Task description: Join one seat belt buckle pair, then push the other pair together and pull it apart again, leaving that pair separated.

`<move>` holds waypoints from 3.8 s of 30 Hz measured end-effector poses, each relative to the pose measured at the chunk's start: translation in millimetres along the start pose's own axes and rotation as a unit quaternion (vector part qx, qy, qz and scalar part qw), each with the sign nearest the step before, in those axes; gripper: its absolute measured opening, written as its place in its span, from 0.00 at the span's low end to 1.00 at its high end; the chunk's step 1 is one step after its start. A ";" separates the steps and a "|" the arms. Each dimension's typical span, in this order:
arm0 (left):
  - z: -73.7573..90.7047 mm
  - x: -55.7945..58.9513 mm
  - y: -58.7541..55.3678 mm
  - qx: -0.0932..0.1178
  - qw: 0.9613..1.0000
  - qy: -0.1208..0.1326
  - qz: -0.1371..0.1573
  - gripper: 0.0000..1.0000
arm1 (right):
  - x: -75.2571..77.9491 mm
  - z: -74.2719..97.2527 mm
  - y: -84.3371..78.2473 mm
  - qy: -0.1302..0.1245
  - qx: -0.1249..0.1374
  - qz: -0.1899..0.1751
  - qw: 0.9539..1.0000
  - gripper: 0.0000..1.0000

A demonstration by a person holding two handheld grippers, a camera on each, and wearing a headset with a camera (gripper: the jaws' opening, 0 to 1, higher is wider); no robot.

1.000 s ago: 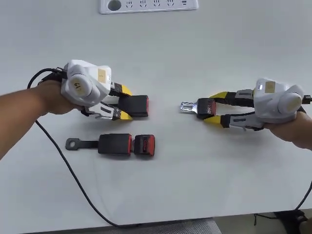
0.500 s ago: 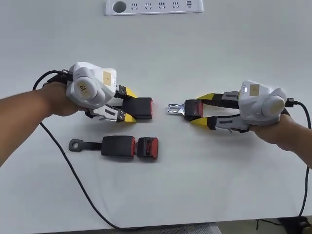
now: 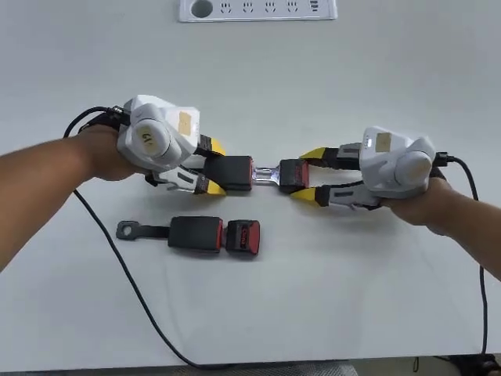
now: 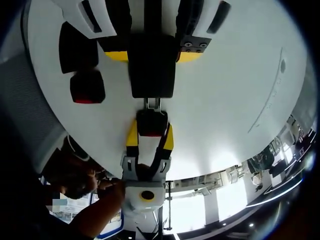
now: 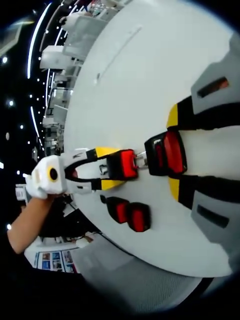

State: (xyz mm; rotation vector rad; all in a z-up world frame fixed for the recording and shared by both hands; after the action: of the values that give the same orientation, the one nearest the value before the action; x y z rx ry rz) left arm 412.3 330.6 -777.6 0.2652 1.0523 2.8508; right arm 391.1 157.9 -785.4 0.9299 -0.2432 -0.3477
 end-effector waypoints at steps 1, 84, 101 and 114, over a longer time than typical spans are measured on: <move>0.0 0.2 -0.1 -0.001 1.000 0.000 -0.001 0.34 | 0.1 -0.9 0.8 0.001 -0.001 0.002 1.000 0.34; -4.9 1.3 5.9 -0.022 1.000 0.002 0.006 0.34 | -11.5 -32.2 19.6 -0.064 -0.078 -0.043 0.994 0.35; -4.4 2.2 6.3 -0.033 0.999 0.000 0.004 0.35 | -14.1 -32.2 20.4 -0.079 -0.081 -0.049 0.992 0.36; -3.5 3.5 4.3 -0.036 0.999 0.002 0.009 0.35 | -10.2 -17.4 12.0 -0.072 -0.070 -0.035 0.994 0.36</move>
State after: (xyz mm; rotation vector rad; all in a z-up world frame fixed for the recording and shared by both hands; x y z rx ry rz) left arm 408.1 325.6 -777.0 0.2649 0.9493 2.8992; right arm 390.0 181.4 -786.3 0.7776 -0.3149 -0.4920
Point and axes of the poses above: the centre of the closed fingertips' face, and the gripper's own axes: z roughly backward along the fingers, x roughly to its right, y roughly out of its top, the point moved 6 cm from there along z, roughly backward along the fingers, and after that the axes turned 9 degrees about -y, right-handed, at the moved point
